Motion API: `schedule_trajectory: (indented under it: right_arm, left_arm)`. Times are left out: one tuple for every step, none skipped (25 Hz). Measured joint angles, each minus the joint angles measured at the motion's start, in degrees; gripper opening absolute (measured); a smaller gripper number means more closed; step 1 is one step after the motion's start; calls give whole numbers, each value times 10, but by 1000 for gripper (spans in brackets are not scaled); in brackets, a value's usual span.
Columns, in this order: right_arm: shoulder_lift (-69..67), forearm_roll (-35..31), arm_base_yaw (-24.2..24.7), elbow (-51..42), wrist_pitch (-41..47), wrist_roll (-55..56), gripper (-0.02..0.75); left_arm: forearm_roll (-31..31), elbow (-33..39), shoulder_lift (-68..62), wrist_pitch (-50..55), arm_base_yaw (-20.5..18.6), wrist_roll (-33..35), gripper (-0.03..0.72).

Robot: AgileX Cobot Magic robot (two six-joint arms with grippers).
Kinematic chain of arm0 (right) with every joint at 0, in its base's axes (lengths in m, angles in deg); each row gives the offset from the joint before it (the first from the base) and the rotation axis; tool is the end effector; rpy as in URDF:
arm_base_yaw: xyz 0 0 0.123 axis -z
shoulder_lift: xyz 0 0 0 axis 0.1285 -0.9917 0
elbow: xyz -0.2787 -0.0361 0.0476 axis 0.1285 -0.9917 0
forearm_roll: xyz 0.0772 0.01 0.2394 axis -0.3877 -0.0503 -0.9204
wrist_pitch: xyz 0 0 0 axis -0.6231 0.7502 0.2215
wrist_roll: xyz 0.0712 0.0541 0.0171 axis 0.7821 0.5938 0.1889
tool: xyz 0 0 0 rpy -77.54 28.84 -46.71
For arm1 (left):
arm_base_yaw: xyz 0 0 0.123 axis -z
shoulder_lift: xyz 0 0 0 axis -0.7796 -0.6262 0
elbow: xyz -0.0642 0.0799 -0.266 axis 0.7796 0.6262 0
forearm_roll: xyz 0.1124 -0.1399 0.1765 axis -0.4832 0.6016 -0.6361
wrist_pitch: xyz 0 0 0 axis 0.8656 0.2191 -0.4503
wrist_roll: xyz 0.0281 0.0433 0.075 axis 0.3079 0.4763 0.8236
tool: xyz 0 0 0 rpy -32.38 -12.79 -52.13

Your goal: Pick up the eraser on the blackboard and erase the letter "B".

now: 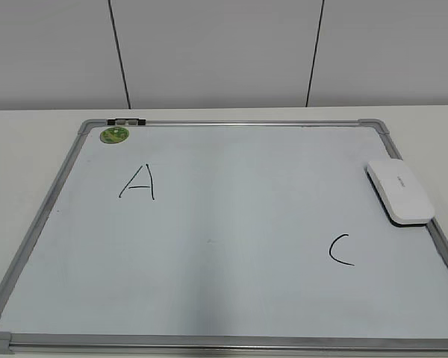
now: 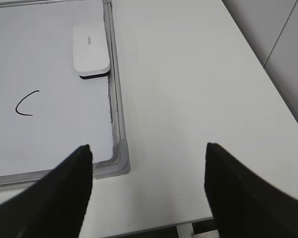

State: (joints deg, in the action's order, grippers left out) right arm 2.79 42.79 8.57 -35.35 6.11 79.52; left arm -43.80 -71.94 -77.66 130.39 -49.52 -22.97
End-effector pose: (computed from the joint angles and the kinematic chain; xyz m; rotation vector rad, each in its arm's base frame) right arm -0.0115 -0.0117 0.2702 0.1458 2.1040 -0.1256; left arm -0.0064 0.0117 0.2800 -0.1332 2.0704 0.0612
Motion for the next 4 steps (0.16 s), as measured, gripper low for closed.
schedule_trajectory:
  right_arm:
    - [0, 0, 0, 0, 1, 0, 522]
    - [0, 0, 0, 0, 1, 0, 522]
    - [0, 0, 0, 0, 1, 0, 522]
    - [0, 0, 0, 0, 1, 0, 522]
  left_arm:
    - [0, 0, 0, 0, 0, 0, 499]
    - [0, 0, 0, 0, 0, 0, 499]
    - [0, 0, 0, 0, 0, 0, 499]
    - [0, 0, 0, 0, 0, 0, 499]
